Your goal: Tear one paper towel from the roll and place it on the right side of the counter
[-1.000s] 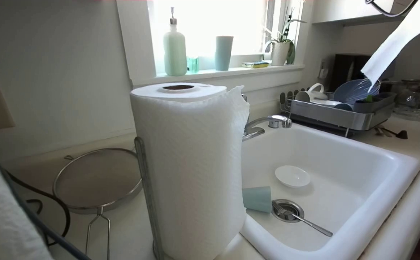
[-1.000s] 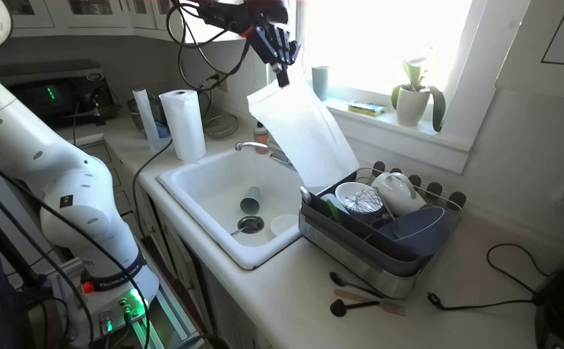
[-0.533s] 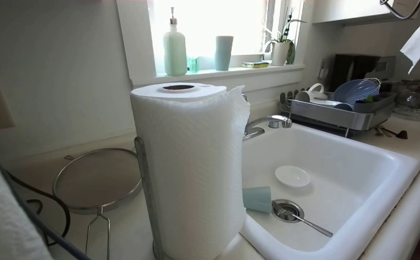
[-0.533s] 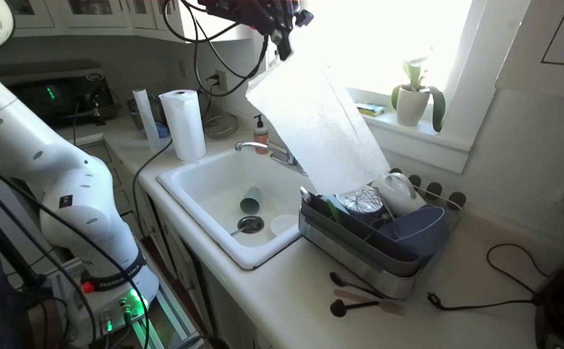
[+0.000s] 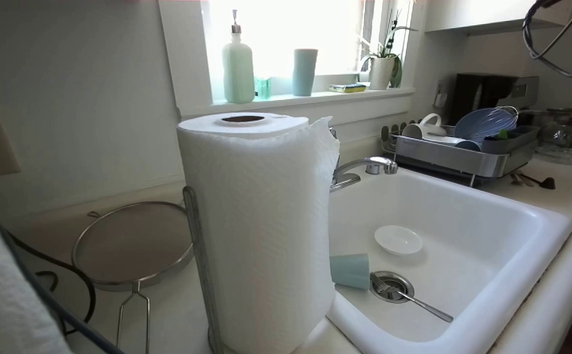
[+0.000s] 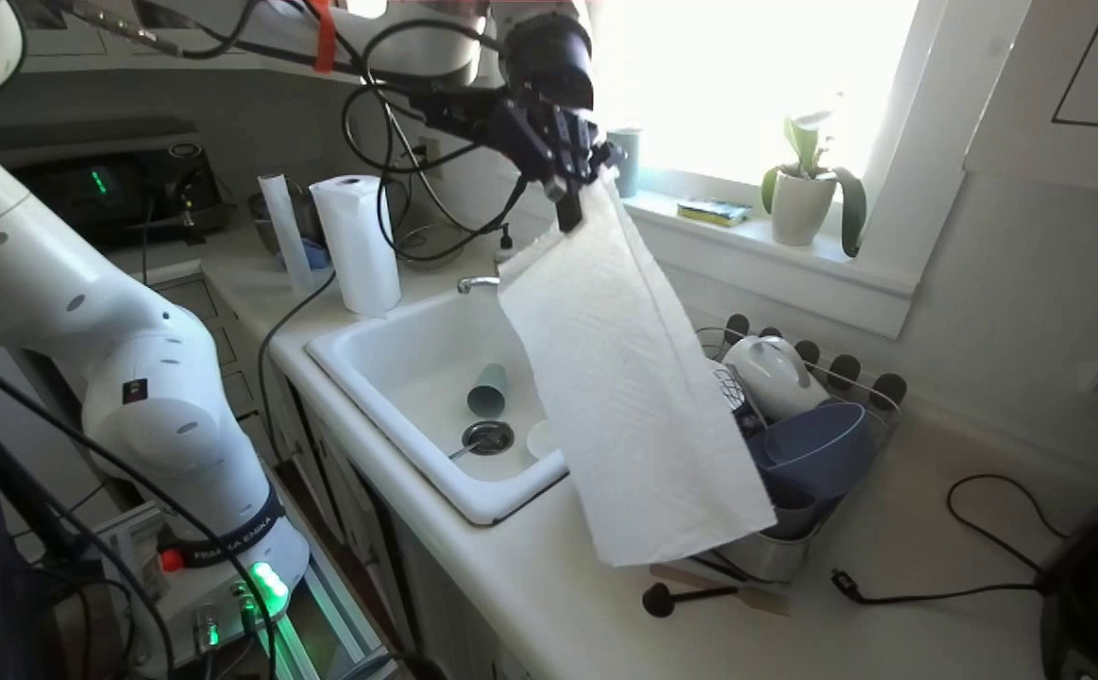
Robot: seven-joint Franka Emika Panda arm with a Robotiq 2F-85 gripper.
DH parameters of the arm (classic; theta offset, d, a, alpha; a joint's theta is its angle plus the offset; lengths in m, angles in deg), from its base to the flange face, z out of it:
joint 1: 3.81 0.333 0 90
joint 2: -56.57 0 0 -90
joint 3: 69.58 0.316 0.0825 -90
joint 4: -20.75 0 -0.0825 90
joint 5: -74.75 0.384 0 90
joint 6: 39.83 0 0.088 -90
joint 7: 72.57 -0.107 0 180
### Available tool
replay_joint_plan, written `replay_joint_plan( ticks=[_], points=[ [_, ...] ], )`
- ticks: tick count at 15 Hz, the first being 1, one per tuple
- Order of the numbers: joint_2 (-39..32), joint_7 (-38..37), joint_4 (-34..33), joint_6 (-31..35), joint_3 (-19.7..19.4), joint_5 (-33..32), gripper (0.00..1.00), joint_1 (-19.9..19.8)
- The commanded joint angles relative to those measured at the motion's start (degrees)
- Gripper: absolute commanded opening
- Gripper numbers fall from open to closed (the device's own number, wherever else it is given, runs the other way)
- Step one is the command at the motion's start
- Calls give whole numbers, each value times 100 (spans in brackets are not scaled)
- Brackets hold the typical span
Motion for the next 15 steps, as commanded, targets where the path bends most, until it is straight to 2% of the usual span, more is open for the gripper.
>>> replay_joint_plan(
  ticks=[1, 5, 9, 14, 15],
  points=[
    [464, -215, 1288, 856, -41, 670, 0, 418],
    [626, 79, 2491, 1759, -15, 1238, 0, 664],
    [684, 486, 3628, 2815, -54, 1545, 0, 681],
    [526, 851, 4347, 3930, 90, 1464, 0, 585],
    [228, 996, 4085, 4082, 136, 1455, 0, 592]
  ],
)
